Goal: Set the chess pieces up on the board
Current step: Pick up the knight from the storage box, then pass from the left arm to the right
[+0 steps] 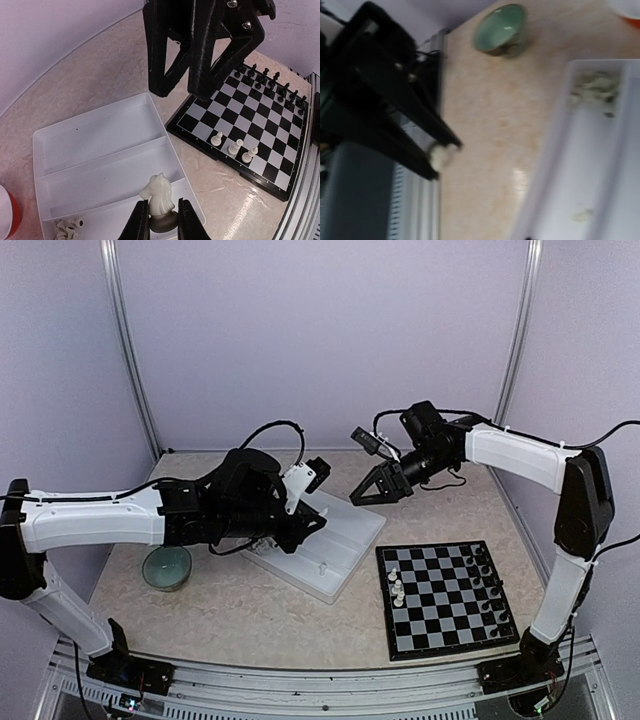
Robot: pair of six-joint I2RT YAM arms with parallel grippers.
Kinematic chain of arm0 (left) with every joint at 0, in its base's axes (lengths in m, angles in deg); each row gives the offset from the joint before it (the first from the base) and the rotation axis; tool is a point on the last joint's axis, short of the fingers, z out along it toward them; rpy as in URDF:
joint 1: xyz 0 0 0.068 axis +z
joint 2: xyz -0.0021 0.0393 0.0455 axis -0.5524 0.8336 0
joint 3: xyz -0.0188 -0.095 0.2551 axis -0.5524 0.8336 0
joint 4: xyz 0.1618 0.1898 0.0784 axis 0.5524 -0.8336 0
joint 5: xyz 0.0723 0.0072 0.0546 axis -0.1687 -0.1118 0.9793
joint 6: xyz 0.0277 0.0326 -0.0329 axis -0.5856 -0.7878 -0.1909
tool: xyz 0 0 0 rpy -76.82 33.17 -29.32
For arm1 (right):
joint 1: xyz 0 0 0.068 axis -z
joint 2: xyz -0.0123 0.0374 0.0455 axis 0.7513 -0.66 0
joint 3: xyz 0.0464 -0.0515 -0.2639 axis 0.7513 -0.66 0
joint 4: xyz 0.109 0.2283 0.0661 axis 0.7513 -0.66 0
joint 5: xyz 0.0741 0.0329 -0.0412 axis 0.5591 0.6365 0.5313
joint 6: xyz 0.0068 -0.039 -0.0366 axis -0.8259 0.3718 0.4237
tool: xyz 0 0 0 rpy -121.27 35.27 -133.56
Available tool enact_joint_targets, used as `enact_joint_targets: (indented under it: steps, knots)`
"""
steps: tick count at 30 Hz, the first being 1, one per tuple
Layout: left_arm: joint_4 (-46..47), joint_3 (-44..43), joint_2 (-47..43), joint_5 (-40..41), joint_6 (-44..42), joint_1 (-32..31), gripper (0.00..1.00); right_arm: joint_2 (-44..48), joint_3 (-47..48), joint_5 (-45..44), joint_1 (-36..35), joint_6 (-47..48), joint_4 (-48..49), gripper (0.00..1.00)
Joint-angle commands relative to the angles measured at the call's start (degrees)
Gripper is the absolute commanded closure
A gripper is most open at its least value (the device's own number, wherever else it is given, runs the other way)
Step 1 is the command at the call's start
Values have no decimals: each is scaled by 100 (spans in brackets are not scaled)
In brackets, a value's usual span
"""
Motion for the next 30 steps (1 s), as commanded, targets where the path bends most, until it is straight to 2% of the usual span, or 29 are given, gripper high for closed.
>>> enact_joint_targets:
  steps: [1, 18, 27, 30]
  knots:
    - [232, -165, 100, 116, -105, -129, 89, -142, 171, 652, -280, -95, -270, 63]
    - [276, -680, 674, 271, -68, -549, 89, -247, 25, 812, -539, 0, -393, 75]
    - [218, -681, 677, 722, -110, -546, 89, -198, -39, 216, -532, 17, -404, 73]
    - [193, -652, 672, 804, -114, -548, 89, -171, -66, -5, -529, -64, -345, 68]
